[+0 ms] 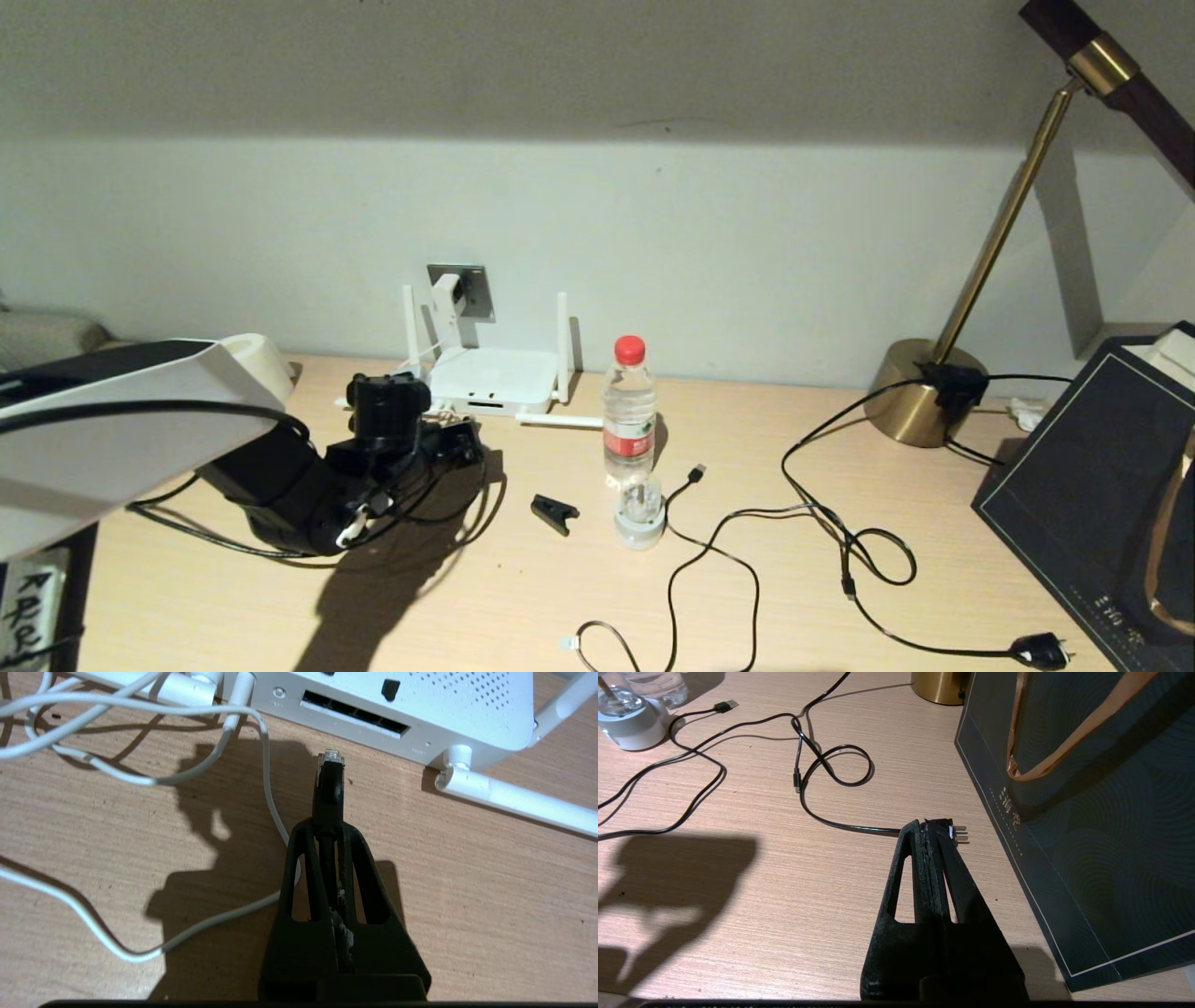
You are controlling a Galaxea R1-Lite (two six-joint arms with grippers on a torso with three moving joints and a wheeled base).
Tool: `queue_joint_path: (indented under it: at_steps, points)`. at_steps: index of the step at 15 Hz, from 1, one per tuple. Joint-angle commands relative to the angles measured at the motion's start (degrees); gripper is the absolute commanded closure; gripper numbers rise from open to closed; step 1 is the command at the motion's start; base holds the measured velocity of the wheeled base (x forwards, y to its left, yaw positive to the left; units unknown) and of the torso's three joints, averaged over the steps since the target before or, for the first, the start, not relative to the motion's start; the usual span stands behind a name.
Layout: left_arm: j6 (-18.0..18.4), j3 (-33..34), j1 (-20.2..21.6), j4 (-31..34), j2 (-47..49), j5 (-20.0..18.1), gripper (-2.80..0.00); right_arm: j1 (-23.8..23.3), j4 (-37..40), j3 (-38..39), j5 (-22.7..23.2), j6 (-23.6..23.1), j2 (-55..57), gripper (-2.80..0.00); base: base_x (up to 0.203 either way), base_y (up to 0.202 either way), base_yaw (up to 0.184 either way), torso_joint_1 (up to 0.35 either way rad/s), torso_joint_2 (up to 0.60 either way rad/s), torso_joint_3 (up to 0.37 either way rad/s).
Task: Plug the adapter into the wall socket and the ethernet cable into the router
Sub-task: Align cable and router interface
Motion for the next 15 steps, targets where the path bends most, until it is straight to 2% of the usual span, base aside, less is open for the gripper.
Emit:
queue_joint_path:
  at_steps: [1, 12, 15]
  points:
    - [-0.10, -1.60, 0.20, -0.26, 1.55, 0.08, 0.00, 0.00, 0.09, 0.02, 0.01, -0.04, 0.09, 0.00, 0.000, 0.000, 0.000, 0.000, 0.00, 0.000]
    - [0.14, -5.37, 1.08, -0.30, 4.13, -0.01, 0.00, 0.00, 0.11, 0.02, 0.01, -0.04, 0.09, 0.00, 0.000, 0.000, 0.000, 0.000, 0.00, 0.000]
    - [1.88, -5.48, 1.52, -0.38, 4.14, -0.01, 0.00, 0.00, 0.09, 0.02, 0.01, -0.04, 0.09, 0.00, 0.000, 0.000, 0.000, 0.000, 0.00, 0.000]
